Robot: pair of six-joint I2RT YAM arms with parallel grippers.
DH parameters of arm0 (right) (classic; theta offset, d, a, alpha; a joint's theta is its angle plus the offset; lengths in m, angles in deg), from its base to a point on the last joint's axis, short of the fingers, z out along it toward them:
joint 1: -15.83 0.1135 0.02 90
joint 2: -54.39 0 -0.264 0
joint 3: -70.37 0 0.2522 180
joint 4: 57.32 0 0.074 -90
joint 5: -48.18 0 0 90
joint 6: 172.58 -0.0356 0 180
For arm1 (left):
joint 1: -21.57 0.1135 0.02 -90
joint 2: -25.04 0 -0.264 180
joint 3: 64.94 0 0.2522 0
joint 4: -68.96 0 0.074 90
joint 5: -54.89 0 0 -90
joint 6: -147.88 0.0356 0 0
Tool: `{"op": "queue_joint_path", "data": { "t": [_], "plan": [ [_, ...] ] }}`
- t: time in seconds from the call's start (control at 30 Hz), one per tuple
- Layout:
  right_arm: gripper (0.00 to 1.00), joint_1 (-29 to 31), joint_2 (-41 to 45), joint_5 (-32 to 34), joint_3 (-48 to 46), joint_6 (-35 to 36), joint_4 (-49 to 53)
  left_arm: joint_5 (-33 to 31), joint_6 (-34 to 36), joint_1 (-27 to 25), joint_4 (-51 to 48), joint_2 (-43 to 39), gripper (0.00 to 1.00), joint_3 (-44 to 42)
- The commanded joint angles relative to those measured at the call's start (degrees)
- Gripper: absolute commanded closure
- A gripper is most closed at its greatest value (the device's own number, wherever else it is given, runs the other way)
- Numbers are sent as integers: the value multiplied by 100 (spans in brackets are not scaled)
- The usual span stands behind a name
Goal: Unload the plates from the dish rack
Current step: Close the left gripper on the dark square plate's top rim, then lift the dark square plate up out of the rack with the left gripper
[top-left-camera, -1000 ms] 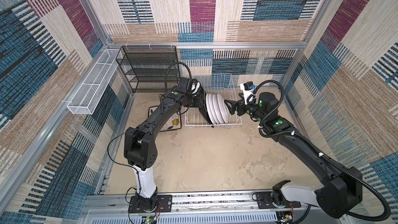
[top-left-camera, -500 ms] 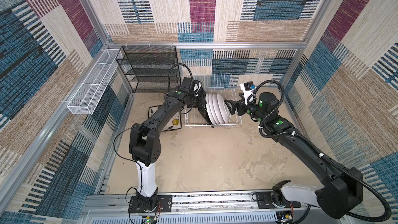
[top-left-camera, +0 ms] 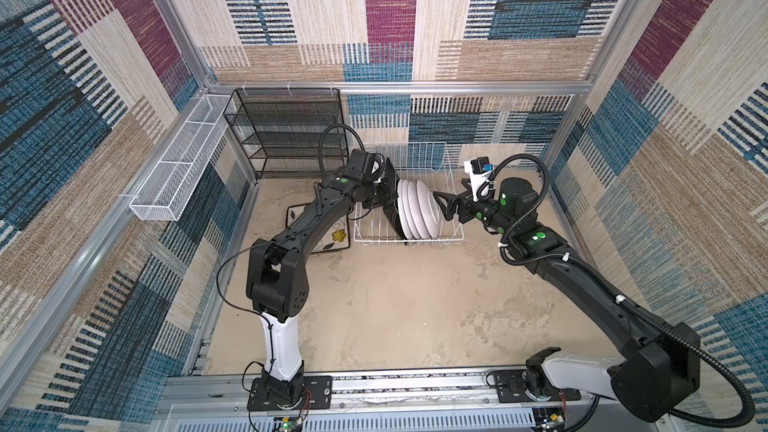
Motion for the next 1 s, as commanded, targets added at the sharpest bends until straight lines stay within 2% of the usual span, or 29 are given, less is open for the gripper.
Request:
{"op": "queue_joint_path", "data": {
  "t": [0.0, 0.13, 0.33, 0.73, 0.97],
  "plan": [
    [1, 5, 70, 36, -20, -62, -57, -316, 180, -8, -233, 17, 100, -219],
    [1, -2, 67, 26, -21, -77, -67, -45, 75, -1, 138, -35, 100, -462],
    [1, -2, 103, 54, -40, -54, -98, 358, 312, -15, -3, 164, 100, -188],
    [1, -2, 150, 75, -54, -38, -140, 448, 436, -18, -150, -34, 100, 183],
    [1, 2, 145, 58, -50, -56, -154, 325, 254, -22, 216, -397, 100, -20]
  ]
}}
